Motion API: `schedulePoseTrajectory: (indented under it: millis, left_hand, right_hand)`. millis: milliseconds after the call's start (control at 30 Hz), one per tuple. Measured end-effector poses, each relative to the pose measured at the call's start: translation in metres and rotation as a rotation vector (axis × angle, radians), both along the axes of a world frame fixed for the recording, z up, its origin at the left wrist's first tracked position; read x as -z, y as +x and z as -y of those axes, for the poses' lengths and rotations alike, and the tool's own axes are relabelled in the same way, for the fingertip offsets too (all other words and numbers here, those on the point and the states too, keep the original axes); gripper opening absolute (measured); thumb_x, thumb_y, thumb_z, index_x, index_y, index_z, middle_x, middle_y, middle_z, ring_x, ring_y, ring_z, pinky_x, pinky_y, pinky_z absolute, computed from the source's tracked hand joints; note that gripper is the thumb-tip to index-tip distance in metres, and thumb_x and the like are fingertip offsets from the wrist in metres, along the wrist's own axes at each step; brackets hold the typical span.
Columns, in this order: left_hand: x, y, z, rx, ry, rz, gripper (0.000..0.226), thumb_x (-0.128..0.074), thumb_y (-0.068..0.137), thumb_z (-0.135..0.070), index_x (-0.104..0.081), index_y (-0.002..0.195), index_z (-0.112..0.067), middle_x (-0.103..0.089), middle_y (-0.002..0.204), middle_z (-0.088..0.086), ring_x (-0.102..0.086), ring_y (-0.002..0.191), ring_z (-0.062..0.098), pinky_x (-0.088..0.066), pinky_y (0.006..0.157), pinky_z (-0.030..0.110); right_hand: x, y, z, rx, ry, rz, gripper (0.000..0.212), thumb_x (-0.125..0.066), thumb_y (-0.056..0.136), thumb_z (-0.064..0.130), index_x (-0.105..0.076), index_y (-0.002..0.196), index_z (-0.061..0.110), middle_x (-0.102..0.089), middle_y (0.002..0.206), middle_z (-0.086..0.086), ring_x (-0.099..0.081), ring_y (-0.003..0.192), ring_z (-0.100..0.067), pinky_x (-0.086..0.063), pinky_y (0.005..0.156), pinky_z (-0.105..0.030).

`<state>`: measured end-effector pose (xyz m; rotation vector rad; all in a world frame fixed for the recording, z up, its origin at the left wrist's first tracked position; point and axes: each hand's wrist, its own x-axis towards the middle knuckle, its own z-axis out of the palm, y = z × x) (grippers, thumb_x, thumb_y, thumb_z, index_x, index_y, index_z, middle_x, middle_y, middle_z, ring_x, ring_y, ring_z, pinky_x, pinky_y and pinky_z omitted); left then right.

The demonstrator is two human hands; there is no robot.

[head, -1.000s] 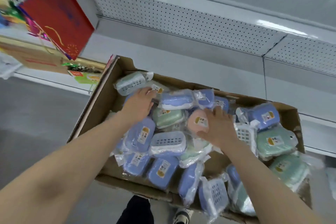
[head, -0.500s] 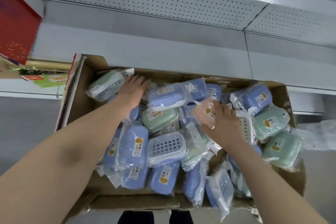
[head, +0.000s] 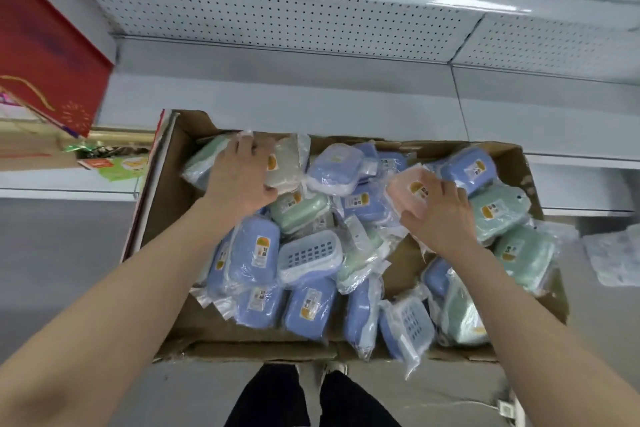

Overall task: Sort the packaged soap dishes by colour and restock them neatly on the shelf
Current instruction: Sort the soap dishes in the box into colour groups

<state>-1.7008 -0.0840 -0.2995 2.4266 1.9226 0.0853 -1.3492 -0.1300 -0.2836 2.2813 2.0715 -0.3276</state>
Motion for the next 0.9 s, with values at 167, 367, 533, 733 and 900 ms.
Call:
schedulePoseTrajectory:
  millis: [167,367,533,733,900]
  left_hand:
    - [-0.008,0.05,0.056,-0.024,-0.014,0.069,0.074,-0.062,0.064,-0.054,-0.051,0.128,-0.019,-0.056,0.109,0.013,-0.056,0.091,0.037,-0.052,0.072,0.045]
    - [0.006,0.117,0.094,-0.315,-0.285,0.113,0.089,-0.042,0.08,-0.078,-0.019,0.151,-0.03,-0.034,0.142,0.017,-0.041,0.123,0.041,-0.044,0.093,0.049]
    - [0.008,0.121,0.108,-0.332,-0.379,0.263,0.066,-0.026,0.096,-0.06,-0.01,0.154,-0.031,-0.013,0.158,0.016,-0.038,0.133,0.041,-0.043,0.095,0.046]
    - [-0.013,0.098,0.119,-0.008,-0.484,0.032,0.103,-0.041,0.083,0.016,0.005,0.15,-0.047,0.019,0.16,0.006,-0.064,0.095,0.028,-0.055,0.063,0.038]
    - [-0.024,0.101,0.121,0.302,-0.302,-0.235,0.093,-0.05,0.089,0.001,0.001,0.151,-0.046,0.01,0.162,0.004,-0.048,0.113,0.025,-0.042,0.06,0.03]
  right_hand:
    - [-0.004,0.02,0.008,-0.037,0.038,0.006,0.077,-0.062,0.075,0.046,-0.027,0.14,0.023,-0.047,0.128,-0.015,-0.048,0.113,-0.038,-0.043,0.096,-0.046]
    - [0.005,0.031,0.016,-0.125,-0.006,-0.05,0.078,-0.058,0.078,0.05,-0.023,0.142,0.023,-0.045,0.131,-0.015,-0.045,0.116,-0.038,-0.04,0.099,-0.047]
    - [0.015,0.02,0.024,-0.239,0.004,-0.098,0.08,-0.05,0.077,0.056,-0.025,0.144,0.02,-0.044,0.134,-0.015,-0.048,0.116,-0.036,-0.043,0.097,-0.045]
    - [0.018,0.01,0.023,-0.301,0.007,-0.093,0.078,-0.058,0.078,0.049,-0.026,0.143,0.02,-0.044,0.133,-0.016,-0.047,0.116,-0.036,-0.042,0.095,-0.044]
    - [0.016,0.009,0.028,-0.272,-0.016,-0.085,0.081,-0.06,0.08,0.049,-0.024,0.146,0.02,-0.04,0.138,-0.016,-0.046,0.119,-0.037,-0.043,0.097,-0.046]
